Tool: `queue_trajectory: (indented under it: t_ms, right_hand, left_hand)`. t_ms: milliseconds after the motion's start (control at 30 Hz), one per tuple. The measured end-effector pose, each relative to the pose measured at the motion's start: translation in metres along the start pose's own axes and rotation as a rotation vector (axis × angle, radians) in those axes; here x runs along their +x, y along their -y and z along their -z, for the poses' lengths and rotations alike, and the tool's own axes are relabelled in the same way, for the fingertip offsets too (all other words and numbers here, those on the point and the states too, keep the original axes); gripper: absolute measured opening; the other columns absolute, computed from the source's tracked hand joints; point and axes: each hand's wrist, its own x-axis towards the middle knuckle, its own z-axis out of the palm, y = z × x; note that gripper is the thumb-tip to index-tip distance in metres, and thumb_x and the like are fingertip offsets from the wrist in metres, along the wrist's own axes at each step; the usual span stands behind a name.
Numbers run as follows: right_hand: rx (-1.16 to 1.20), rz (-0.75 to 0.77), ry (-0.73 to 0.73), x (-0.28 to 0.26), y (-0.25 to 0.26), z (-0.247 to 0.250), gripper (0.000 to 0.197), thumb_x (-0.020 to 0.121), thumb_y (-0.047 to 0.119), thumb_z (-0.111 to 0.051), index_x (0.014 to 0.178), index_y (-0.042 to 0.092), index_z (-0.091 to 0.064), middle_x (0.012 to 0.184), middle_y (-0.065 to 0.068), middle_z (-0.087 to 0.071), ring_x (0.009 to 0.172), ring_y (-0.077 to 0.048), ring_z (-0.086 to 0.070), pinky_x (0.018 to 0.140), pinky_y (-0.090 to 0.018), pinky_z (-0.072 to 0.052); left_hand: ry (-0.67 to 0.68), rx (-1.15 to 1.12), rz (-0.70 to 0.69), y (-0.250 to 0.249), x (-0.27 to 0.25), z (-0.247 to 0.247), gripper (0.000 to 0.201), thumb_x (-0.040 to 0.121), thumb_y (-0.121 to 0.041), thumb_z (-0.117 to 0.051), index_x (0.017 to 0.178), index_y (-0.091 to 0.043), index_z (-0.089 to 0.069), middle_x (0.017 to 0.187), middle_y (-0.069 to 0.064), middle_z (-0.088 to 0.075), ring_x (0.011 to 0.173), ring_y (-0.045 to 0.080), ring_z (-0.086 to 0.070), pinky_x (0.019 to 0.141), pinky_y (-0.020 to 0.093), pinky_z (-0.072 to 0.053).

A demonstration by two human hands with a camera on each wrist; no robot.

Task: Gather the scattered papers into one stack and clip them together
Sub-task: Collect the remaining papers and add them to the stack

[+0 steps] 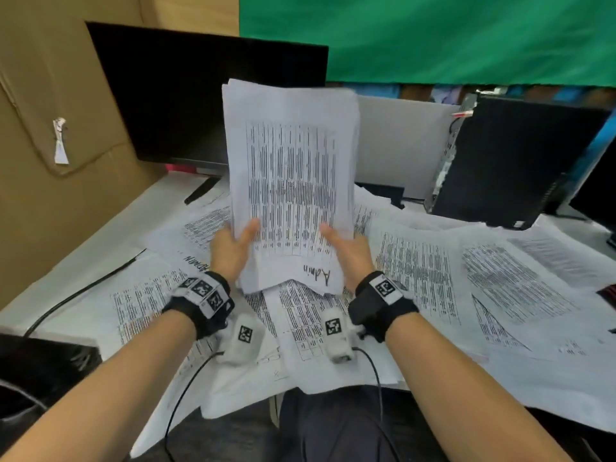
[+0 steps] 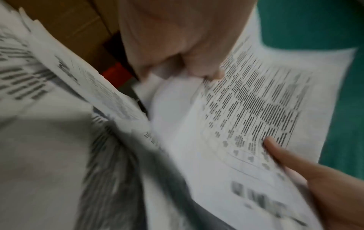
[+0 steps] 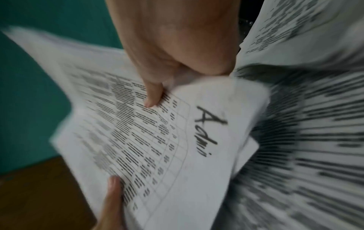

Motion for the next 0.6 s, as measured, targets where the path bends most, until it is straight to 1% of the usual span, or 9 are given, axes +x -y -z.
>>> queue_trajectory:
  t_ms: [67, 100, 167, 267, 367, 433, 500, 533, 600]
  right_hand:
    - [0.05, 0.036, 0.01, 0.003, 0.013, 0.006, 0.025, 0.086, 0.032, -0.072, 0.105, 0.018, -0.065, 0.107, -0.01, -0.073, 0.098, -0.026, -0.071, 0.083, -0.036, -0.058]
    - [0.08, 0.027, 0.038, 0.002, 0.02, 0.011, 0.027, 0.087, 0.03, -0.07, 0.11, 0.015, -0.065, 0.109, -0.012, -0.073, 0.097, -0.027, -0.071, 0.083, -0.039, -0.059]
    - [0.09, -0.092, 0.096, 0.009, 0.015, 0.021, 0.042, 0.086, 0.033, -0.071, 0.119, 0.01, -0.063, 0.113, -0.014, -0.072, 0.1, -0.03, -0.071, 0.087, -0.045, -0.057]
    - [-0.123, -0.368, 0.213, 0.008, -0.006, 0.017, 0.064, 0.075, 0.046, -0.08, 0.123, 0.009, -0.06, 0.121, -0.018, -0.068, 0.107, -0.032, -0.067, 0.083, -0.047, -0.057]
    - [-0.019, -0.468, 0.267, 0.008, -0.021, 0.014, 0.035, 0.086, 0.019, -0.073, 0.117, 0.006, -0.062, 0.113, -0.021, -0.07, 0.094, -0.033, -0.07, 0.068, -0.043, -0.061]
    - [0.114, -0.48, 0.215, 0.013, -0.029, 0.02, 0.031, 0.089, 0.012, -0.069, 0.118, 0.005, -0.062, 0.119, -0.024, -0.067, 0.099, -0.037, -0.068, 0.077, -0.049, -0.059]
    - [0.123, -0.502, 0.244, 0.017, -0.035, 0.019, 0.019, 0.091, 0.011, -0.067, 0.109, 0.005, -0.063, 0.113, -0.024, -0.068, 0.097, -0.038, -0.068, 0.082, -0.049, -0.058]
    - [0.1, -0.512, 0.293, 0.015, -0.035, 0.016, 0.011, 0.092, 0.011, -0.065, 0.101, 0.006, -0.063, 0.103, -0.021, -0.069, 0.089, -0.036, -0.068, 0.074, -0.045, -0.061]
    - [0.056, -0.525, 0.346, 0.015, -0.034, 0.011, 0.005, 0.093, 0.012, -0.063, 0.091, 0.007, -0.062, 0.088, -0.017, -0.068, 0.071, -0.029, -0.069, 0.057, -0.038, -0.061]
  left_hand:
    - [-0.116, -0.05, -0.047, -0.006, 0.008, 0.01, 0.041, 0.091, -0.047, -0.053, 0.117, -0.015, -0.052, 0.107, -0.003, -0.061, 0.092, 0.017, -0.06, 0.076, 0.029, -0.05]
    - [-0.106, -0.001, -0.034, -0.006, 0.012, 0.016, 0.037, 0.093, -0.046, -0.052, 0.114, -0.016, -0.052, 0.106, -0.003, -0.061, 0.091, 0.017, -0.06, 0.075, 0.028, -0.048]
    - [0.048, 0.135, 0.09, 0.006, 0.016, 0.024, 0.043, 0.096, -0.047, -0.044, 0.117, -0.01, -0.055, 0.116, 0.007, -0.063, 0.097, 0.022, -0.06, 0.08, 0.029, -0.046]
    - [0.336, 0.178, 0.333, 0.019, 0.008, 0.016, 0.073, 0.097, -0.057, -0.028, 0.135, 0.002, -0.044, 0.133, 0.022, -0.053, 0.118, 0.034, -0.054, 0.098, 0.04, -0.045]
    - [0.269, 0.244, 0.336, 0.023, 0.01, 0.015, 0.068, 0.101, -0.048, -0.024, 0.125, 0.01, -0.049, 0.096, 0.027, -0.061, 0.079, 0.027, -0.056, 0.074, 0.039, -0.049]
    - [0.242, 0.242, 0.345, 0.027, 0.014, 0.019, 0.063, 0.101, -0.047, -0.029, 0.127, 0.007, -0.047, 0.116, 0.03, -0.059, 0.089, 0.026, -0.057, 0.078, 0.041, -0.053]
    - [0.334, 0.314, 0.429, 0.025, 0.005, 0.02, 0.079, 0.094, -0.06, -0.024, 0.132, 0.006, -0.044, 0.132, 0.022, -0.053, 0.108, 0.032, -0.057, 0.081, 0.039, -0.051]
    - [0.361, 0.37, 0.441, 0.022, 0.0, 0.017, 0.079, 0.095, -0.06, -0.021, 0.134, 0.005, -0.043, 0.13, 0.019, -0.053, 0.11, 0.032, -0.055, 0.075, 0.034, -0.047]
    - [0.344, 0.391, 0.411, 0.024, -0.003, 0.011, 0.072, 0.099, -0.054, -0.017, 0.131, 0.003, -0.047, 0.112, 0.017, -0.056, 0.098, 0.028, -0.055, 0.072, 0.03, -0.041]
